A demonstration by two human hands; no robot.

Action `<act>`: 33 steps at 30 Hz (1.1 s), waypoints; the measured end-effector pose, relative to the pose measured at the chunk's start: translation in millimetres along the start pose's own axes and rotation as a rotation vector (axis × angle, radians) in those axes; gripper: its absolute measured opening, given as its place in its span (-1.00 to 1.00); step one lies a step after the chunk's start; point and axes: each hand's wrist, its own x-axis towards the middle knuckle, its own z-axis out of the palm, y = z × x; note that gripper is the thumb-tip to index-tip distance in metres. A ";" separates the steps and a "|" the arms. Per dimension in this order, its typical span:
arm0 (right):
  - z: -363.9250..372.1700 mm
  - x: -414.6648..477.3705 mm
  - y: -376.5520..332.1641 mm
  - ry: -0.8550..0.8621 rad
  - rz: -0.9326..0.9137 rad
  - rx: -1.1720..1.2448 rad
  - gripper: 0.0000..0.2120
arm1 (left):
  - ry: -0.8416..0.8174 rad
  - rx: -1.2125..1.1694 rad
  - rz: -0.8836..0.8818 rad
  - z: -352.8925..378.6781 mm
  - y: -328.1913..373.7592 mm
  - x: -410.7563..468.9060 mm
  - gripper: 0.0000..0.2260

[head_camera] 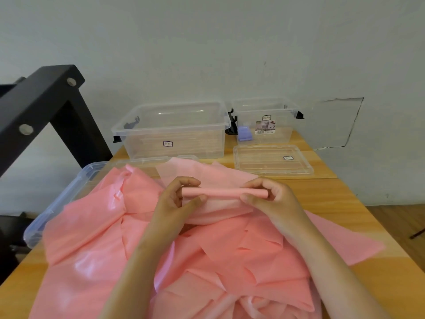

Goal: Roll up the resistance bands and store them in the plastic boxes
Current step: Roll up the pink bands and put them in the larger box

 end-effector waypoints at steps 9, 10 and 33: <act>0.0 -1.0 -0.8 -0.059 0.021 0.041 -0.84 | -0.012 0.065 0.075 -2.5 -3.1 2.4 -0.89; 0.4 -0.7 -0.5 -0.055 0.036 0.051 -0.87 | -0.006 0.061 0.079 -3.5 -3.9 2.4 -0.86; -1.5 0.1 1.2 -0.019 0.012 0.069 -0.82 | -0.009 0.018 0.006 -1.3 -4.4 2.6 -0.82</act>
